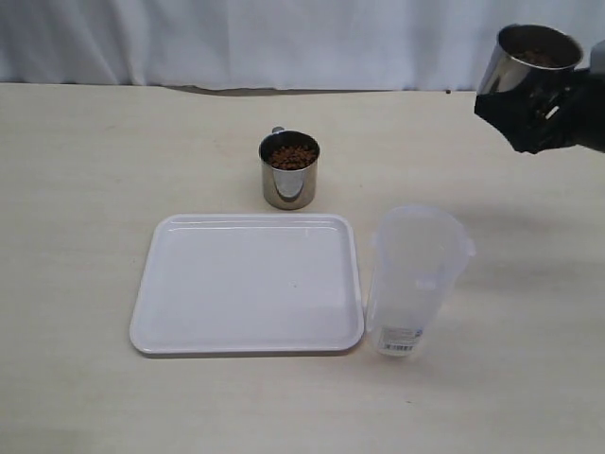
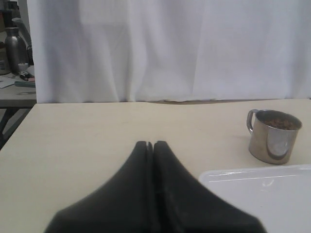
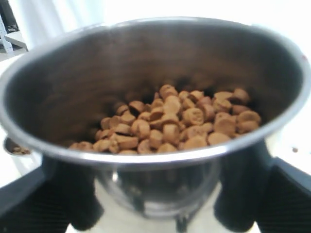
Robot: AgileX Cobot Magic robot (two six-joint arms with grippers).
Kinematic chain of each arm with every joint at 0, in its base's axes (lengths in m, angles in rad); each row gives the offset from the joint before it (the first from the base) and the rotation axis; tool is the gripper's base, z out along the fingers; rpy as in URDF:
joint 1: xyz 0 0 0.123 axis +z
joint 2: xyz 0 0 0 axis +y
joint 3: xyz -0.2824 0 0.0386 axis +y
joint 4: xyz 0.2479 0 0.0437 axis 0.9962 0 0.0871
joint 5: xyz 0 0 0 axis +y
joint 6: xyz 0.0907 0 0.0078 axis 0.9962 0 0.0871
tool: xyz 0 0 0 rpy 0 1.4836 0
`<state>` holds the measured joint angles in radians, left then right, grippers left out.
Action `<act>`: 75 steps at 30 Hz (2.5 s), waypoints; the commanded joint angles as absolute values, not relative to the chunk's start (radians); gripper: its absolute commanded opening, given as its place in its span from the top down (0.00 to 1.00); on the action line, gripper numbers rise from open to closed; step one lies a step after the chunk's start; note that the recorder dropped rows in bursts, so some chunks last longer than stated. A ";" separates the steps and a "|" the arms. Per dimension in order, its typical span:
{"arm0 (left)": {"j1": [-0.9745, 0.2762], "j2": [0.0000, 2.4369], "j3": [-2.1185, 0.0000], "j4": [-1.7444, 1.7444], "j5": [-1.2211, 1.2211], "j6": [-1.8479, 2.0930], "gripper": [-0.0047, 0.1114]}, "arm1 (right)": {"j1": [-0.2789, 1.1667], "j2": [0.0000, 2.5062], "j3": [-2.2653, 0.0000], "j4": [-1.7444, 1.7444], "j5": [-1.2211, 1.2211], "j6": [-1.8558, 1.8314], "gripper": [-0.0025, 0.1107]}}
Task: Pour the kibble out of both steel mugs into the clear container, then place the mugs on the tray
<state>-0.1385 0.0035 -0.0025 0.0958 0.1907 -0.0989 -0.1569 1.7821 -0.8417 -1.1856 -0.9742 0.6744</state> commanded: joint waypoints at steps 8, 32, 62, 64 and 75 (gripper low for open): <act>-0.134 0.000 0.000 0.093 0.181 -0.094 0.96 | -0.163 1.485 -0.590 -1.197 -0.853 0.687 0.93; -0.134 0.000 0.000 0.096 0.173 -0.094 0.96 | -0.160 0.951 -0.441 -1.603 -0.634 1.150 0.93; -0.134 0.000 0.000 0.093 0.175 -0.094 0.96 | -0.160 0.946 -0.425 -1.654 -0.657 1.226 0.93; -0.134 0.000 0.000 0.093 0.175 -0.092 0.96 | -0.160 0.946 -0.425 -1.654 -0.657 1.226 0.93; -0.134 0.000 0.000 0.093 0.175 -0.094 0.96 | -0.160 0.946 -0.425 -1.654 -0.657 1.226 0.93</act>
<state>-0.1385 0.0035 -0.0025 0.0958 0.1907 -0.0989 -0.1569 0.9525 -0.4228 -1.6720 -0.6475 1.2141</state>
